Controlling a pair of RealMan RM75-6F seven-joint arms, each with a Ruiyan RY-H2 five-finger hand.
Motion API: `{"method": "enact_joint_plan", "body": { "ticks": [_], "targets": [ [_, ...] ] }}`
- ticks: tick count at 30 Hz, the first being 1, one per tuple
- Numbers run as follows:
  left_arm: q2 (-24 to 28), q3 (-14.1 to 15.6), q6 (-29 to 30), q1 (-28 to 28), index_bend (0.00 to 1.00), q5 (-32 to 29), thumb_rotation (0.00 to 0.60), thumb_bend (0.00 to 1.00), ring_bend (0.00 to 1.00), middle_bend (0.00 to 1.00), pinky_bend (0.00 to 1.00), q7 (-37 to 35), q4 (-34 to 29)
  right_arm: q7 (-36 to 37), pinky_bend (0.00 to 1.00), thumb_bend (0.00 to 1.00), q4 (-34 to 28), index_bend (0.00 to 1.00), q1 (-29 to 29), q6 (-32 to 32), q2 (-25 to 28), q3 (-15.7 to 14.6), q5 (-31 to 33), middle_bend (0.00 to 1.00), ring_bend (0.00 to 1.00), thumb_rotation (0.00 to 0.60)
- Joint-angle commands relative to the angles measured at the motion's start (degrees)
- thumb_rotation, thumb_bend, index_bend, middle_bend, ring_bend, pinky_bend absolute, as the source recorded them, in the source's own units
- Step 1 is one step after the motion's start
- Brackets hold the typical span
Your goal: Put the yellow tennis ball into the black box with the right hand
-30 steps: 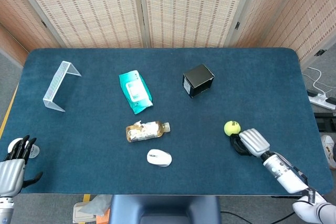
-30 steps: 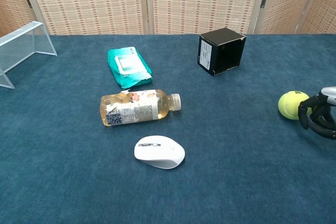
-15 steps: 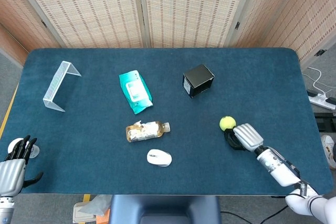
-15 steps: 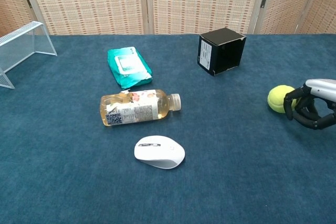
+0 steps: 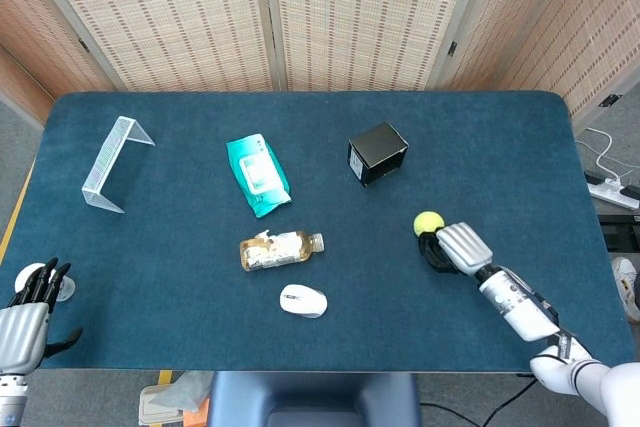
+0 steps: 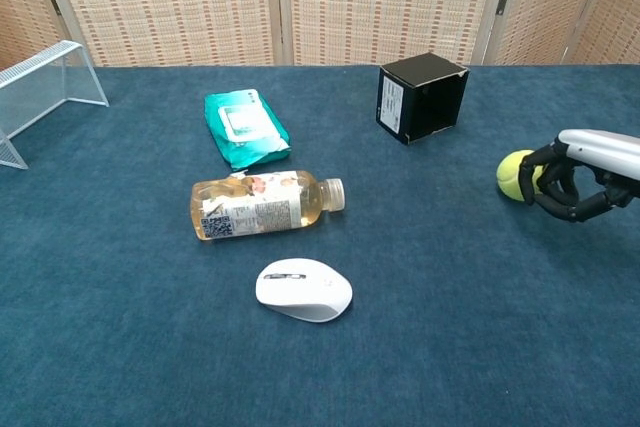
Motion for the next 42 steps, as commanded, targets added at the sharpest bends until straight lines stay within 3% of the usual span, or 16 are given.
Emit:
{"method": "enact_joint_plan", "body": {
  "ticks": [1,23,42],
  "targets": [
    [0.0,0.0,-0.1,0.0,0.0,-0.1,0.6,0.25,0.0,0.0,0.27,0.1,0.0,0.3,0.57,0.63,0.3,0.82,0.6,-0.5,-0.3,0.3,0.3,0.78,0.52,0.6],
    [-0.3,0.0,-1.1,-0.5,0.0,-1.3,0.6,0.25,0.0,0.0,0.27,1.2,-0.1,2.8,0.57,0.63,5.8,0.82,3.1,-3.9,-3.3,0.0,1.7,0.78,0.52,0.6],
    [-0.5,-0.7,-3.2,-1.3,0.0,-4.2,0.6,0.24,0.0,0.0,0.27,1.8,0.4,6.7,0.56,0.63,14.9,0.82,7.9,-8.2,-9.5,0.9,2.7,0.77,0.51,0.6]
  ]
}}
